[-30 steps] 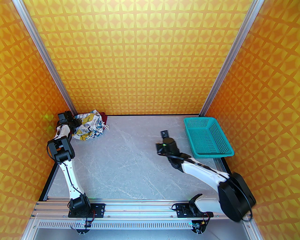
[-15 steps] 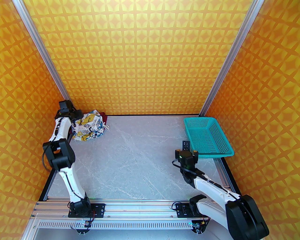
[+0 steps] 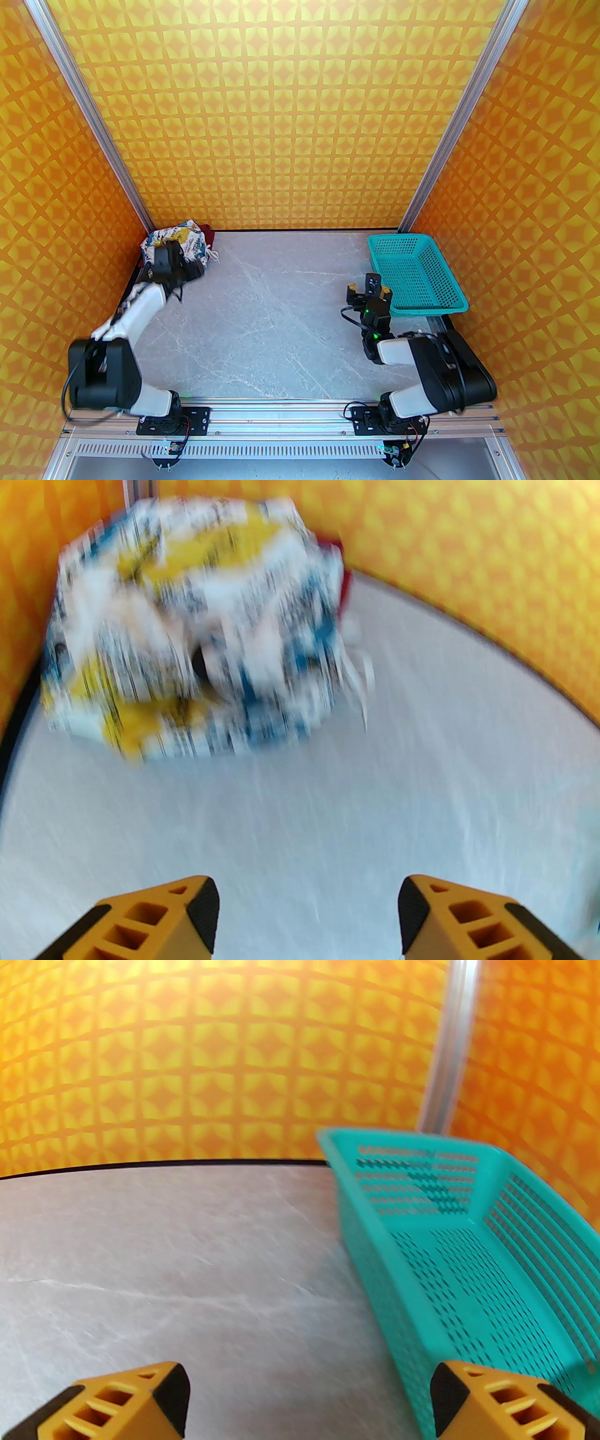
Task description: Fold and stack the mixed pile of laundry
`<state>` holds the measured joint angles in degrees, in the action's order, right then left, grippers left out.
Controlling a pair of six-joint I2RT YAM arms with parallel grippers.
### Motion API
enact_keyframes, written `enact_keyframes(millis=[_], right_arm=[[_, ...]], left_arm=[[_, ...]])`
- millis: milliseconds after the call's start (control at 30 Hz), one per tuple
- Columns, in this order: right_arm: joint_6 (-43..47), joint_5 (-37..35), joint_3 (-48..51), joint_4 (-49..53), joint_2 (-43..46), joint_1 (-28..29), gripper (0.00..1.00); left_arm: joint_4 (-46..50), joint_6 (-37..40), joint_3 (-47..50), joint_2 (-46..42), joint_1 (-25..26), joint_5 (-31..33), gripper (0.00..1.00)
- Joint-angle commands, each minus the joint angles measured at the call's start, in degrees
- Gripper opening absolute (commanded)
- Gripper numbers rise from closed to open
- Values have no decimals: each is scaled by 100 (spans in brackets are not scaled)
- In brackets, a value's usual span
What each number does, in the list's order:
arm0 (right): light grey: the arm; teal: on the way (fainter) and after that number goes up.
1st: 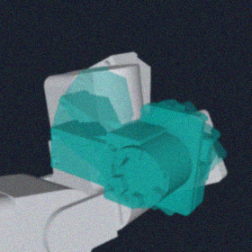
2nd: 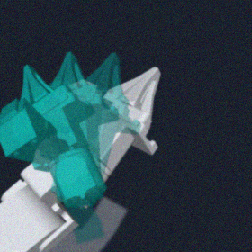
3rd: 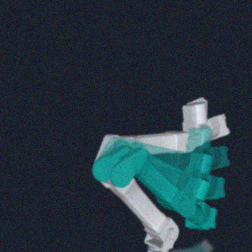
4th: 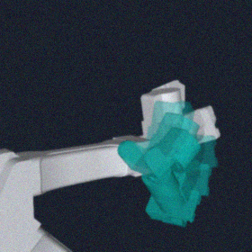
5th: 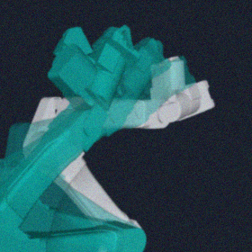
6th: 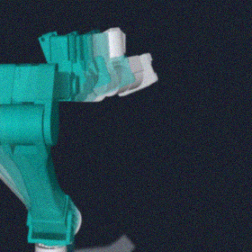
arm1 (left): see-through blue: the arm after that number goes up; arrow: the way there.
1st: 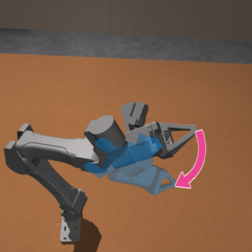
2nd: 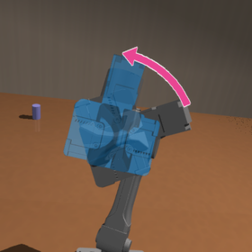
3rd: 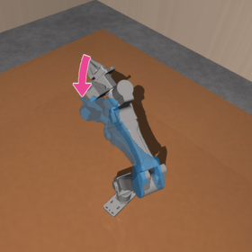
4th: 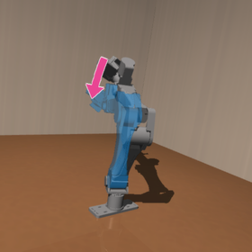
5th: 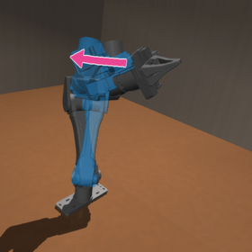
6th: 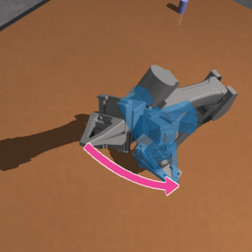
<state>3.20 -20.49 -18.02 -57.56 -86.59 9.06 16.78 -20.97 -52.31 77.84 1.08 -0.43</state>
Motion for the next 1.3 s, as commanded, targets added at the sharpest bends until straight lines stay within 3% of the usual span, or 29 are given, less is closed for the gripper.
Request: enact_keyframes(millis=[0,133,333,567,667,767,1000,1167,1267], right_arm=[[-244,194,-359,790,-34,-108,98],[-316,149,-351,785,-40,-169,99],[-312,142,-338,777,-33,-168,98],[-319,142,-341,781,-26,-168,98],[-320,142,-342,777,-32,-163,99],[-320,142,-343,777,-32,-170,98],[-320,142,-342,778,-32,-168,99],[-320,142,-342,775,-27,-172,99],[-320,142,-342,782,-27,-168,98]], left_arm=[[-749,-335,1106,-1091,91,214,78],[-1111,201,2260,-2328,102,590,99],[-1912,1679,2798,-2607,89,439,99],[-4528,2188,3457,-1218,50,54,99],[-4839,2296,3275,-751,42,-97,99],[-5926,2267,3432,-367,-77,-247,99],[-5483,2474,2854,159,-220,-365,99],[-7302,2195,3212,1197,-604,-599,99],[-7015,2086,3137,1125,-727,-652,99]])
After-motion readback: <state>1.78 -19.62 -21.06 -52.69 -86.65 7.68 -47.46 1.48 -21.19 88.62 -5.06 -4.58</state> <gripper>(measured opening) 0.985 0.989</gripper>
